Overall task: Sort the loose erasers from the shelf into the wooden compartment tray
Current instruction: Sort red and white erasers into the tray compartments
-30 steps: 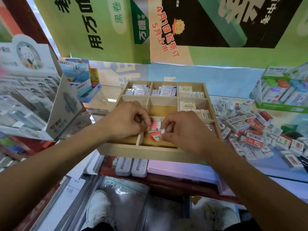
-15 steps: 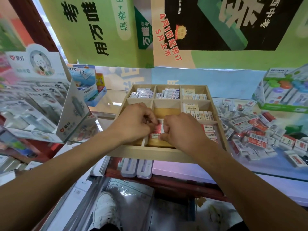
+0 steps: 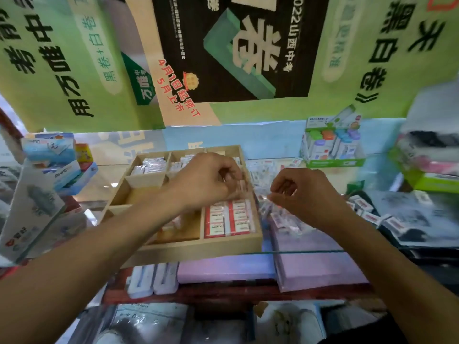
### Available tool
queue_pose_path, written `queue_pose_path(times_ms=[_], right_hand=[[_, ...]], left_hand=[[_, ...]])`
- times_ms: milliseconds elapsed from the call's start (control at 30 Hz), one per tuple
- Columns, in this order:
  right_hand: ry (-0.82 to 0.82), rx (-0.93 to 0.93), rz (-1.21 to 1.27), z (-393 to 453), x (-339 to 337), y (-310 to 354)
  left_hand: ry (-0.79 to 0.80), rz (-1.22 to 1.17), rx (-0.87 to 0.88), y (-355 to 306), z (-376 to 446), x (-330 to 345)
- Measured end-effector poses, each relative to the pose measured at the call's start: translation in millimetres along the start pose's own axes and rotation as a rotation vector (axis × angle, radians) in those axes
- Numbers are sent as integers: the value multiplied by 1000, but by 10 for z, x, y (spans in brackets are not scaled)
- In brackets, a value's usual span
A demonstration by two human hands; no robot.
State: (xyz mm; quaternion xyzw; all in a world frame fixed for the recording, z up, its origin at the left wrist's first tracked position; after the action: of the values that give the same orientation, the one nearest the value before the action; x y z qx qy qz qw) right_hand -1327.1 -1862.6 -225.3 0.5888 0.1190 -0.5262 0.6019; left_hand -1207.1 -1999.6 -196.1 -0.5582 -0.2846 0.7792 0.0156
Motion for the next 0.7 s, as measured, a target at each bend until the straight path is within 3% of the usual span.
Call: queue_pose_path(times_ms=[233,367,567,700], right_hand=[[-116,182,-86,-162,-496,-846],[-69,259,-150,-238,-531,-1248],[111,208,-157,-308,-357,-1454],[49,220,-197,-294,-423,-1548]], left_hand=[[145,4,117,-648,543,759],[205,94,139,-787,827,1167],[292,174,160,-893,1299,1490],[375,264,180,-915,1422,1582]])
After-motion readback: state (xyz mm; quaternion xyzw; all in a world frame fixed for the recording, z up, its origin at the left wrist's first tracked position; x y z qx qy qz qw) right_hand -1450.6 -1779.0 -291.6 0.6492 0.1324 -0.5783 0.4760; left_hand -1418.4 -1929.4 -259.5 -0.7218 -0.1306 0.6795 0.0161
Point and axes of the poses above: each hand's wrist, its own z-axis towards the middle knuckle, its own x-axis out of the palm, y = z × x, the point moved 6 cm from there along z, towards the middle knuckle, and after that the axes turned 3 degrees about -x, right-handed, at the moved point
